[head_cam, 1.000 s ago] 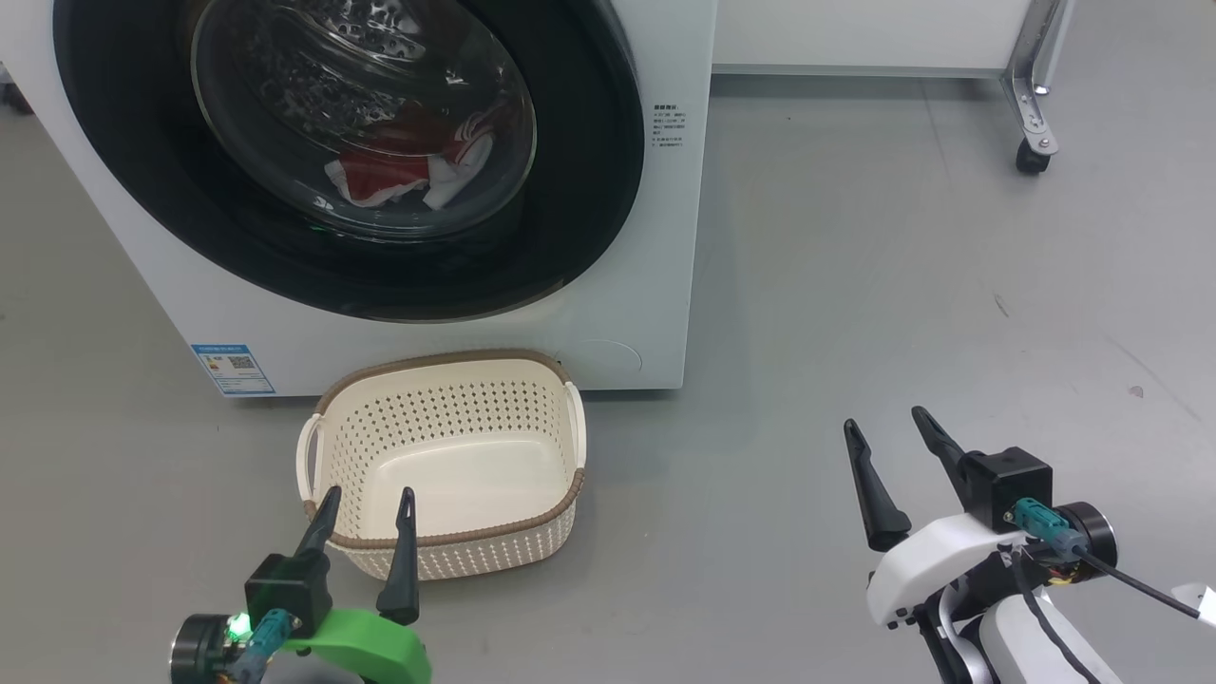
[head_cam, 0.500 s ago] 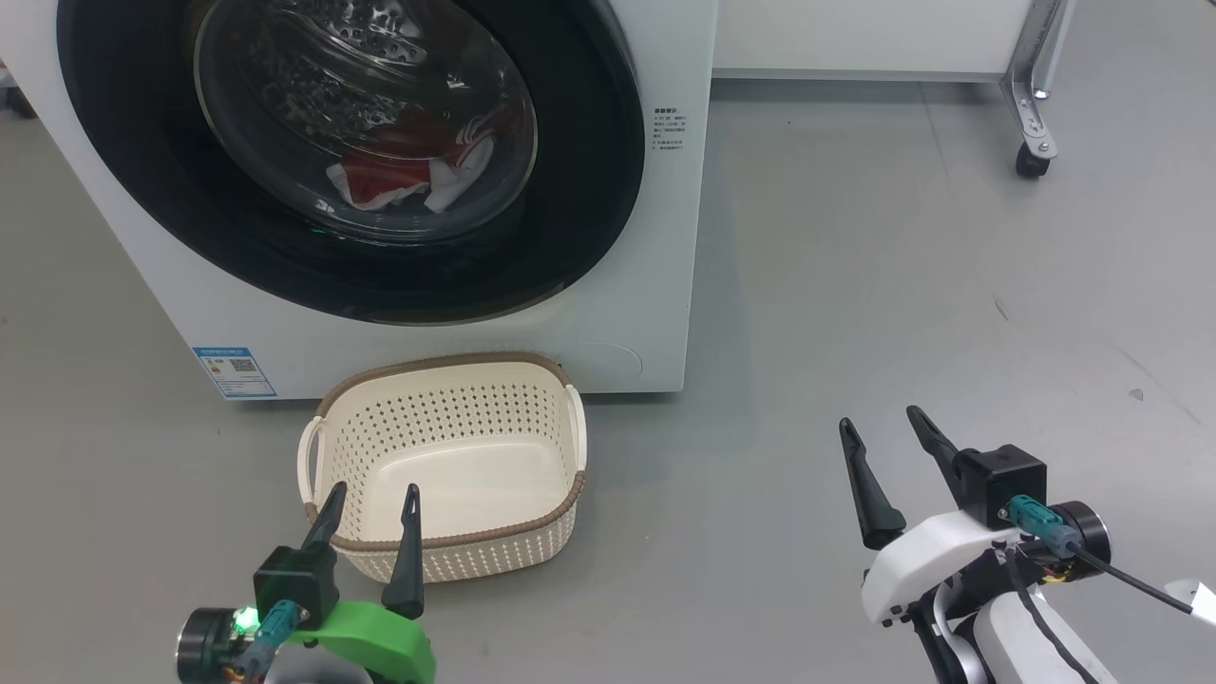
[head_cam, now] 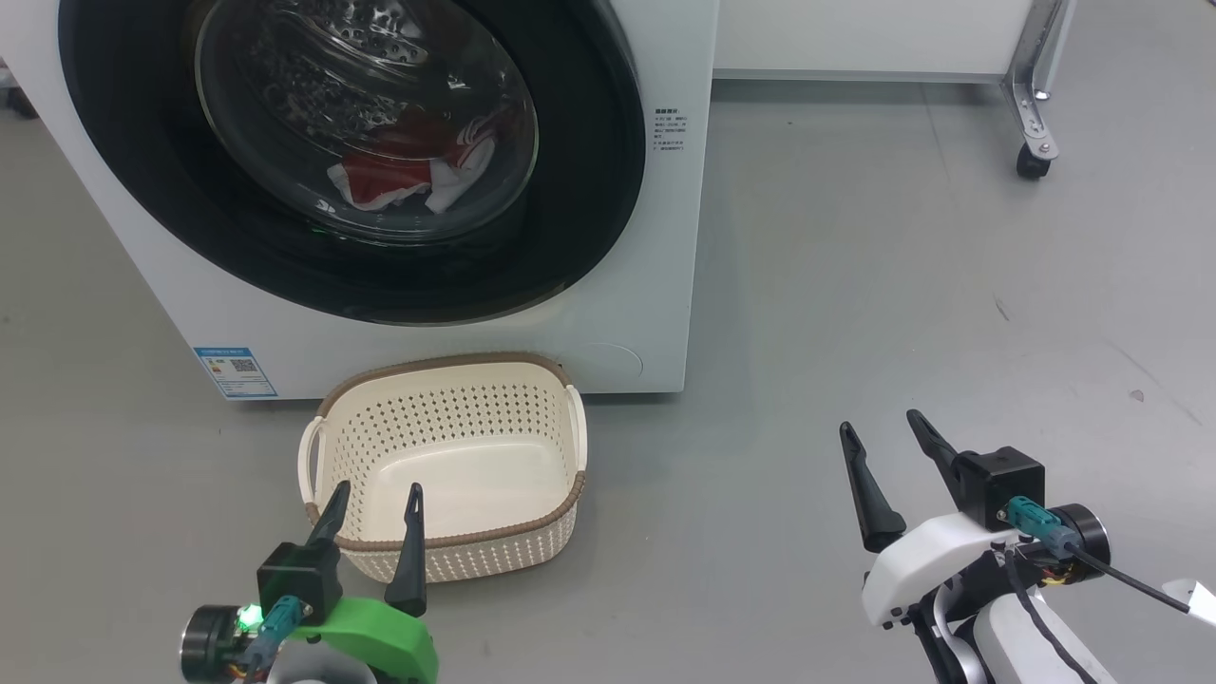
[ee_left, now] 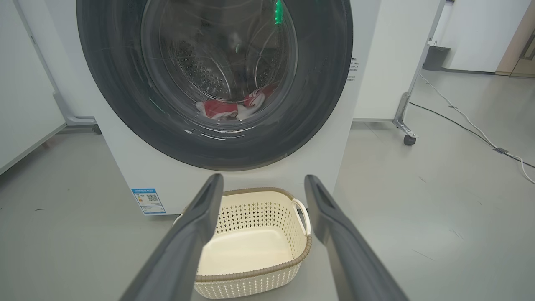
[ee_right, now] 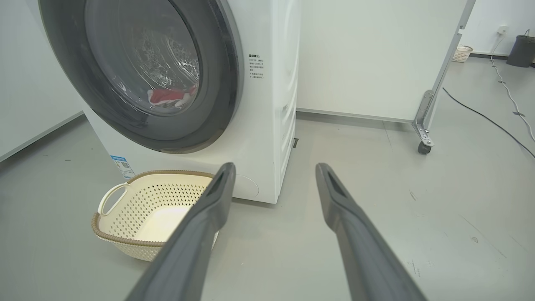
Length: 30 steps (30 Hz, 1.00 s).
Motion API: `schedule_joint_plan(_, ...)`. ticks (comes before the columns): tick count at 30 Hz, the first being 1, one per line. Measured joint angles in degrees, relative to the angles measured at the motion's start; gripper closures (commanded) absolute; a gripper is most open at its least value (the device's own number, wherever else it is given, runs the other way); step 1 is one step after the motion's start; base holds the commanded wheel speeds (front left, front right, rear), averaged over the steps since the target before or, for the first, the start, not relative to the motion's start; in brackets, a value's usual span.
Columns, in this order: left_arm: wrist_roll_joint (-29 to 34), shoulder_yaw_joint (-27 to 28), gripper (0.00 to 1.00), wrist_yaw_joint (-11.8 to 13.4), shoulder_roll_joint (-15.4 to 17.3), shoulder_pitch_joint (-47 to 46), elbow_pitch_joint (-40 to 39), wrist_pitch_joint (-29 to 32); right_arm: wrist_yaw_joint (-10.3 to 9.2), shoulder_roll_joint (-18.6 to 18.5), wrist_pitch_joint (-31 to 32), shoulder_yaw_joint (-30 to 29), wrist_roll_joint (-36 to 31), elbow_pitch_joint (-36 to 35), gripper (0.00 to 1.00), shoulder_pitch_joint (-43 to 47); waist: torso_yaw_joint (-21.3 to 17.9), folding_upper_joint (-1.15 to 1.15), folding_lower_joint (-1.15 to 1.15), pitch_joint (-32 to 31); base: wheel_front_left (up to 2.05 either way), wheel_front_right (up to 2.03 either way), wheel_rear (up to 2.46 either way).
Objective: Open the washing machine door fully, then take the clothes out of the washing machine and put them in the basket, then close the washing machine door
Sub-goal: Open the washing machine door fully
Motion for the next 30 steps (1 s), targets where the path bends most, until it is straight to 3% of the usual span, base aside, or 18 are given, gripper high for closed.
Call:
schedule_joint_plan(12, 0.0, -0.2, 0.00, 0.2, 0.0, -0.1, 0.1, 0.0, 0.00, -0.1, -0.2, 0.0, -0.1, 0.2, 0.00, -0.4, 0.1, 0.00, 0.00, 0.1, 0.00, 0.00, 0.00)
schedule_joint_plan(13, 0.0, -0.2, 0.00, 0.2, 0.0, -0.2, 0.1, 0.0, 0.00, -0.2, -0.2, 0.1, -0.1, 0.2, 0.20, -0.5, 0.1, 0.00, 0.00, 0.2, 0.00, 0.00, 0.00)
schedule_joint_plan(14, 0.0, -0.2, 0.00, 0.2, 0.0, -0.2, 0.1, 0.0, 0.00, -0.2, -0.2, 0.1, -0.1, 0.2, 0.65, -0.5, 0.1, 0.00, 0.00, 0.2, 0.00, 0.00, 0.00)
schedule_joint_plan(15, 0.0, -0.2, 0.00, 0.2, 0.0, -0.2, 0.0, 0.0, 0.00, -0.2, -0.2, 0.1, 0.0, 0.2, 1.00, -0.5, 0.1, 0.00, 0.00, 0.2, 0.00, 0.00, 0.00)
schedule_joint_plan(23, 0.0, 0.0, 0.00, 0.5, 0.0, -2.2, -2.0, 0.0, 0.44, -0.4, -1.1, -1.9, 1.5, -2.7, 1.00, -2.3, 0.4, 0.00, 0.00, 2.7, 0.00, 0.00, 0.00)
schedule_joint_plan(30, 0.0, -1.1, 0.00, 0.5, -0.1, -3.9, -3.8, -0.1, 3.02, -0.1, -0.5, -6.9, 9.0, -5.3, 1.00, -5.7, 1.0, 0.00, 0.00, 6.5, 0.00, 0.00, 0.00)
